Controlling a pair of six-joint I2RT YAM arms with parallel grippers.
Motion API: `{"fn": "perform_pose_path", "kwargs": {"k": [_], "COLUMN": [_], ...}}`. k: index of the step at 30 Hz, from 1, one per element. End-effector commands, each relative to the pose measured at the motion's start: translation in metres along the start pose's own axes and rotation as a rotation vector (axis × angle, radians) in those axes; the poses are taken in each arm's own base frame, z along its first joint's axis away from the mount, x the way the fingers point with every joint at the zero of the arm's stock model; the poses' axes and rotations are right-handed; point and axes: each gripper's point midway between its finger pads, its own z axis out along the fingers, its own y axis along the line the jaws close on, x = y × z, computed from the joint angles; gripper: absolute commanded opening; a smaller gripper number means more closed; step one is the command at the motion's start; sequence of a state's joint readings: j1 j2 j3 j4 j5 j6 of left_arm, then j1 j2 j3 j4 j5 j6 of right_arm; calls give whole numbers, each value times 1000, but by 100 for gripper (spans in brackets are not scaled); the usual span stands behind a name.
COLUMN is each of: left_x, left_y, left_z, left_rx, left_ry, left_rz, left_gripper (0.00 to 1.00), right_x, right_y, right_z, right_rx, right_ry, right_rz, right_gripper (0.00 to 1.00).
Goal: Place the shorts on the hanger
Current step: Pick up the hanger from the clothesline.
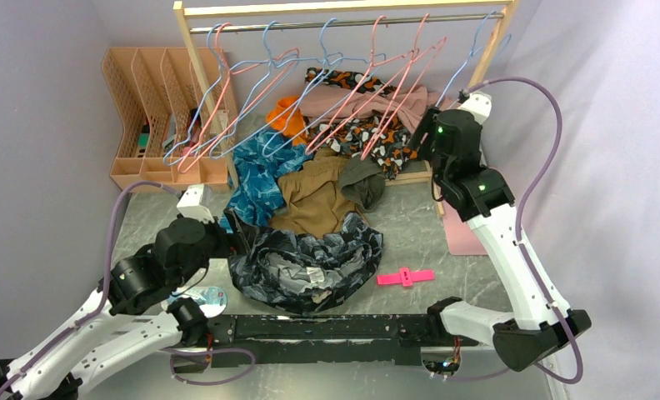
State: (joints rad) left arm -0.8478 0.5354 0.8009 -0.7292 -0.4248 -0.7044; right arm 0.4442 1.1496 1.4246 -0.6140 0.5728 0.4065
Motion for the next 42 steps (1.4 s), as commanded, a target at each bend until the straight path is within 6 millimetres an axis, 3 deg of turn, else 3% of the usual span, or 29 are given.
{"fn": "perform_pose_path", "kwargs": {"k": [1, 6, 17, 23, 42], "left_x": [1, -1, 4, 4, 4], "left_y": [3, 6, 5, 5, 3], "left_z": [5, 1, 5, 7, 6], "left_rx": [-2, 0, 11, 5, 17], "left_ry": [-13, -31, -26, -21, -26], "left_rz": [34, 28, 36, 40, 39], "left_gripper": [95, 95, 94, 94, 93], "right_x": [-15, -40, -63, -66, -65], "right_y": [-5, 7, 0, 1, -8], "right_z": [11, 7, 37, 47, 47], "right_rx": [-72, -168, -47, -25, 9], "right_ry": [-29, -111, -141, -136, -148], "right_rz": [133, 220, 124, 101, 69], "right_gripper": [68, 68, 62, 52, 19]}}
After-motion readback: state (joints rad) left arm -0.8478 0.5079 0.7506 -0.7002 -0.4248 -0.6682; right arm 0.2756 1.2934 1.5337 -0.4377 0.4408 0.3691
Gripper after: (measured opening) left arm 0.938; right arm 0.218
